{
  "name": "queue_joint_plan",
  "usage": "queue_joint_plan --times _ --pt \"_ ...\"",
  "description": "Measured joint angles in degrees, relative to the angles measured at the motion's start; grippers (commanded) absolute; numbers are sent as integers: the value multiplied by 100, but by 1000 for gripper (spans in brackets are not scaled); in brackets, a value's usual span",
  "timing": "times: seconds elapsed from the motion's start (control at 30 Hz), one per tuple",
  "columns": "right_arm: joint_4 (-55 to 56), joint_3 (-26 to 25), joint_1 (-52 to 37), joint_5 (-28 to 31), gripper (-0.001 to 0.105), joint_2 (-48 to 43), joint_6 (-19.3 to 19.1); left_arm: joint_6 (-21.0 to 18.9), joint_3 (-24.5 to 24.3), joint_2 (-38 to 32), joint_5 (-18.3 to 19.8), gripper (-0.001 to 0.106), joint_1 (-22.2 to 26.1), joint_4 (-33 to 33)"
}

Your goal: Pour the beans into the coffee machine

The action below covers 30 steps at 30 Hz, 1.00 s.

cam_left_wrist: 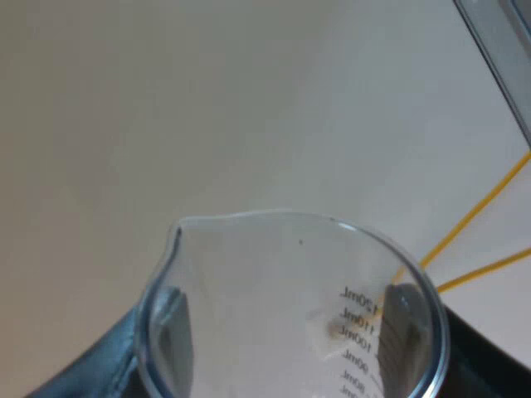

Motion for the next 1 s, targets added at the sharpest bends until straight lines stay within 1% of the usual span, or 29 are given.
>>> queue_joint_plan --times 0.03,0.1,0.13,0.2,0.23,0.3,0.33,0.4,0.43,0.5,0.53,0.6,0.7,0.73,0.8,0.83,0.87,0.9,1.0 --pt "0 0 0 0 72 0 0 -105 0 0 0 29 0 0" --pt "0 0 0 0 72 0 0 -838 0 0 0 29 0 0" --pt "0 0 0 0 72 0 0 -1037 0 0 -10 29 0 0" --pt "0 0 0 0 72 0 0 -1776 0 0 -127 29 0 0" --pt "0 0 0 0 72 0 0 -1982 0 0 -185 29 0 0" --pt "0 0 0 0 72 0 0 -2736 0 0 -505 29 0 16" --pt "0 0 0 0 72 0 0 -2946 0 0 -593 29 0 27" --pt "0 0 0 0 72 0 0 -3752 0 0 -884 29 0 124" --pt "0 0 0 0 72 0 0 -3752 0 0 -895 29 0 124" --pt "15 0 0 0 72 0 0 -4481 0 -33 -968 29 0 501" --pt "38 0 0 0 72 0 0 -4624 0 -40 -971 29 0 610" --pt "101 0 0 0 72 0 0 -5128 0 -58 -980 29 0 977" --pt "218 0 0 0 72 0 0 -5491 0 -58 -976 29 0 1215" --pt "230 0 0 0 72 0 0 -5491 0 -58 -976 29 0 1215" --pt "455 0 0 0 72 0 0 -5629 0 -58 -976 29 0 1320" --pt "455 0 0 0 72 0 0 -5864 0 -68 -976 29 0 1453" --pt "495 0 0 0 72 0 0 -6165 0 -121 -992 29 0 1812" --pt "496 0 0 0 72 0 0 -6276 0 -149 -992 29 0 1918" --pt "509 0 0 0 72 0 0 -6396 0 -189 -992 29 0 2027"
